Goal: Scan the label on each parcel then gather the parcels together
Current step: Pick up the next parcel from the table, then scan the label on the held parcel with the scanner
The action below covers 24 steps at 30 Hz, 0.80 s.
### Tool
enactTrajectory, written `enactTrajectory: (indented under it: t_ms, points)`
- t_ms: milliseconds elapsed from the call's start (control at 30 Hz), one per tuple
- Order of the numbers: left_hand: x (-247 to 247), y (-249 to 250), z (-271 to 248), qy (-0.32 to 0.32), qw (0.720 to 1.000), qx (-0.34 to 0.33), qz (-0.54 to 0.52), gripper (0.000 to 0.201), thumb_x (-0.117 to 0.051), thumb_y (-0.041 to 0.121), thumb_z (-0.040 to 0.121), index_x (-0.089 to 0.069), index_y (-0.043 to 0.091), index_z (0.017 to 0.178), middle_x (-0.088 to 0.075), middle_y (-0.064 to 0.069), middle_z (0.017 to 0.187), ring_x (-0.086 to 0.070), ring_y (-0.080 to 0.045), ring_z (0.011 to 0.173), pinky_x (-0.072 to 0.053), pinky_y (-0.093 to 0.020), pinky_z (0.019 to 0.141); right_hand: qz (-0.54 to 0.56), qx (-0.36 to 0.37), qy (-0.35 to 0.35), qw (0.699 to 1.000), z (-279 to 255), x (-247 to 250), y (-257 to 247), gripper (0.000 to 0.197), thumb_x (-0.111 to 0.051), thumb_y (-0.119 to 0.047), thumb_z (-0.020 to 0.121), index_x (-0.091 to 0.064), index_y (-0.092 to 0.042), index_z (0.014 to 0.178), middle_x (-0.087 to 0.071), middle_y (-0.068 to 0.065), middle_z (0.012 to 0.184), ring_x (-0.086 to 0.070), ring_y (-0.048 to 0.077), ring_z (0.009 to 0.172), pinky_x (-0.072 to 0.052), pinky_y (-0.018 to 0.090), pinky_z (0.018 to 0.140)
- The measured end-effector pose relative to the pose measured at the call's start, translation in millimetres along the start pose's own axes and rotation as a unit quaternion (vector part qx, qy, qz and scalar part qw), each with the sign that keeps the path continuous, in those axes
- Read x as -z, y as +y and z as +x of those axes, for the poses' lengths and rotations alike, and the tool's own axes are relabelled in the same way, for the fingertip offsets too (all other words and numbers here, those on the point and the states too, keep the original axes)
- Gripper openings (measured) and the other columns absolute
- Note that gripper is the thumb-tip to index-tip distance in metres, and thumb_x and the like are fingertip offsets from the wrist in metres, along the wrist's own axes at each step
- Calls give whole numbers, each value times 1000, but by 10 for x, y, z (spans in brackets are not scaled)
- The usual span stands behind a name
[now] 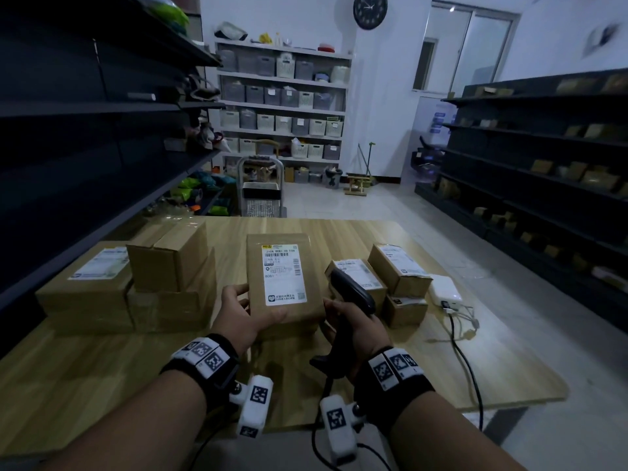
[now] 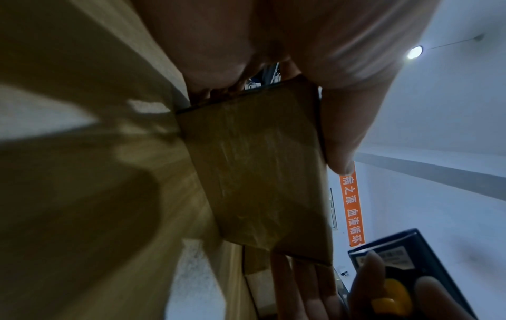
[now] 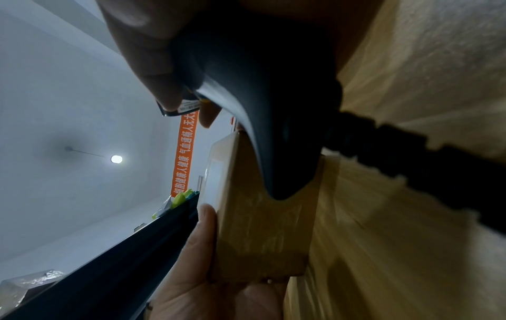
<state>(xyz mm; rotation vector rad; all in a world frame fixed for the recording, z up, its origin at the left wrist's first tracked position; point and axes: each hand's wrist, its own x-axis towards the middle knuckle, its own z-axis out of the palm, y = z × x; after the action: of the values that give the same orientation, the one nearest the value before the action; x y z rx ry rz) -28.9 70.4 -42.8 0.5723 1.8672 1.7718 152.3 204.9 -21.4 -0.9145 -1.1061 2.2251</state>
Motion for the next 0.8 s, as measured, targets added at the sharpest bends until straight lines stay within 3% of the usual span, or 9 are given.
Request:
enactTrajectory:
  t_ms: [167,300,333,400,433,567,633,700,800]
  points:
    - [23,-17,226,-6,1000,3,-23,88,-99,15,76,-42,30,141,-70,-5,128,-72,-27,114,-63,-45,88,14,16,3,1000,127,-74,-67,45,-78,-19,90,-71,-6,132,-82,11,116,-80,28,105,-51,63,108]
    - [55,-13,480,6,998,15,-57,78,-99,17,76,-50,32,134,-69,-9,134,-71,-33,118,-62,-55,98,27,25,12,999,271,-177,-177,32,-76,-11,92,-72,-2,122,-83,14,105,-82,25,88,-61,47,83]
    - [63,-14,545,10,997,22,-71,78,-101,19,73,-52,33,133,-69,-10,135,-71,-35,119,-61,-59,100,27,26,18,999,325,-207,-203,32,-77,-10,91,-72,-1,122,-83,14,104,-82,25,88,-62,48,84]
    - [52,-26,676,18,996,27,-88,89,-104,27,63,-51,34,135,-68,-11,137,-71,-37,119,-61,-61,101,22,32,21,999,457,-251,-248,39,-78,-12,90,-71,1,126,-82,15,107,-81,28,96,-60,52,97]
    - [45,-44,743,22,995,23,-95,93,-104,25,64,-50,34,139,-68,-12,137,-71,-37,118,-62,-60,98,16,32,20,999,518,-273,-270,40,-78,-13,90,-71,0,127,-82,14,108,-80,29,99,-60,54,97]
    - [8,-144,949,45,990,8,-134,97,-93,8,80,-42,29,159,-66,-14,140,-69,-36,119,-62,-51,87,-39,7,0,999,717,-305,-362,34,-80,-26,89,-77,-11,119,-83,6,109,-74,29,105,-60,67,77]
    - [-7,-199,1001,50,987,5,-152,110,-100,20,68,-42,30,161,-67,-13,142,-71,-36,120,-63,-50,85,-44,21,13,999,831,-297,-369,32,-83,-29,86,-80,-11,113,-82,8,105,-71,26,93,-62,58,72]
    - [0,-256,1033,50,984,-1,-168,133,-108,35,43,-44,33,160,-68,-11,141,-73,-35,119,-65,-46,79,-52,55,25,997,928,-299,-362,30,-84,-28,85,-80,-8,107,-78,14,101,-69,27,83,-60,41,62]
    - [25,-308,1080,31,986,-24,-161,125,-105,28,51,-43,35,159,-68,-10,143,-73,-34,122,-67,-46,83,-68,77,-4,995,979,-342,-396,16,-78,-22,90,-74,-7,92,-64,14,81,-61,28,63,-54,38,58]
